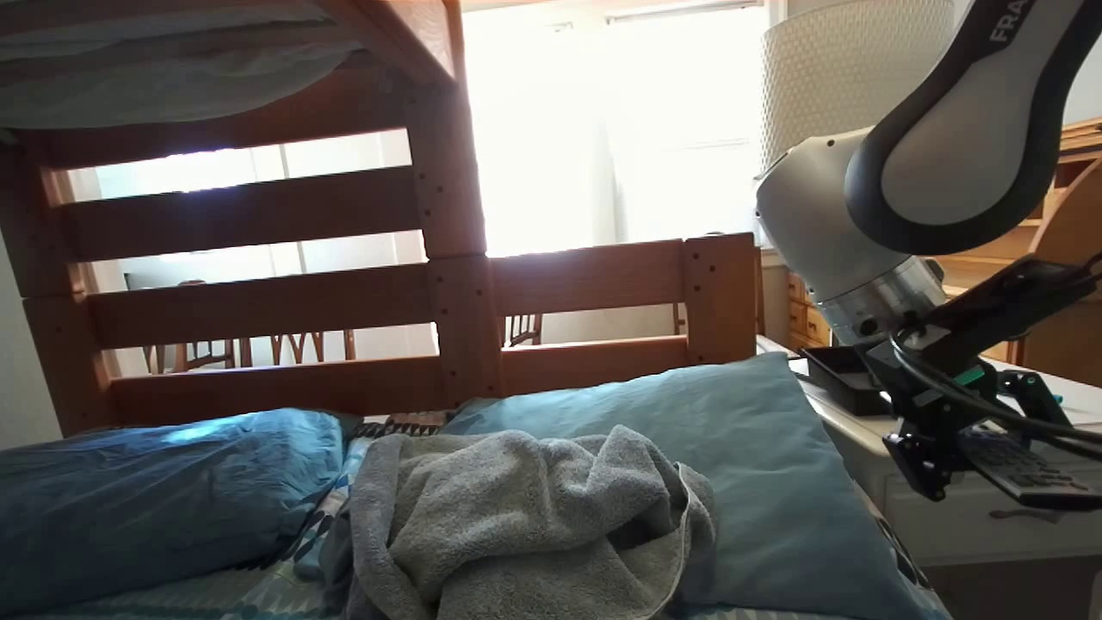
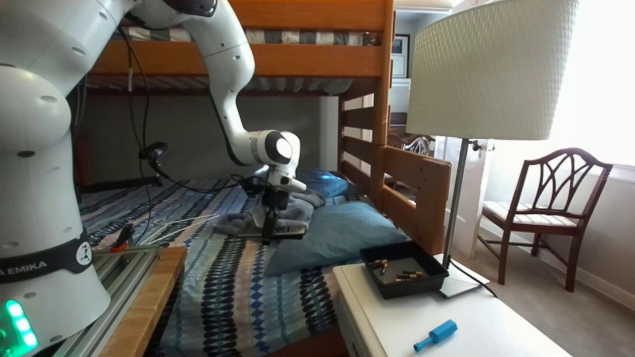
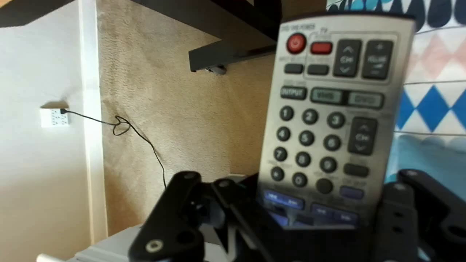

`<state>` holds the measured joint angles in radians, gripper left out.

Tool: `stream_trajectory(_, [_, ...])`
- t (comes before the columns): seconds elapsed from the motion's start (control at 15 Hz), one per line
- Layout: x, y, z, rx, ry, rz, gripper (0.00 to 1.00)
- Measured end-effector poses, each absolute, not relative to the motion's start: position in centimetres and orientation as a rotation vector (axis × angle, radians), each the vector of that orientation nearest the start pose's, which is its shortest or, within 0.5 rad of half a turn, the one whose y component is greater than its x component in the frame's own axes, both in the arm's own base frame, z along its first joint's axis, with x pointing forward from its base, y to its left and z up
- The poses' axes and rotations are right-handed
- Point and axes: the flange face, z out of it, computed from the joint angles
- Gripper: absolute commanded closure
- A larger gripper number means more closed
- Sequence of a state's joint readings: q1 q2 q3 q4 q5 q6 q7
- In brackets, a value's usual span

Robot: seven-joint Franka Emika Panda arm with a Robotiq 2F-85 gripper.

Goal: Put the grey remote control on the nightstand.

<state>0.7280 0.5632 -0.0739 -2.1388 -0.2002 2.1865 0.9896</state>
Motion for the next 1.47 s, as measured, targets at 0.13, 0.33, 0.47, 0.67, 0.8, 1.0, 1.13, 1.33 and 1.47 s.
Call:
stream_trajectory(0.13, [42.1, 26.4, 11.2, -3.582, 0.442, 0.438, 1.00])
stream_trajectory(0.33, [44.0, 22.0, 12.0, -3.585, 0.546, 0.424, 1.00])
stream_trajectory(0.47, [44.9, 19.6, 12.7, -3.608, 0.575, 0.379, 1.00])
stream_trajectory(0.67, [46.3, 16.4, 14.3, -3.641, 0.580, 0.302, 1.00])
stream_trajectory(0.8, [47.3, 14.4, 15.5, -3.671, 0.546, 0.222, 1.00])
stream_trajectory(1.0, [48.6, 13.0, 17.1, -3.652, 0.430, 0.044, 1.00])
stream_trajectory(1.13, [48.9, 12.7, 17.7, -3.599, 0.346, -0.089, 1.00])
stream_trajectory(1.33, [49.0, 11.7, 18.1, -3.482, 0.272, -0.233, 1.00])
stream_trajectory(1.47, [49.0, 10.6, 18.2, -3.409, 0.247, -0.278, 1.00])
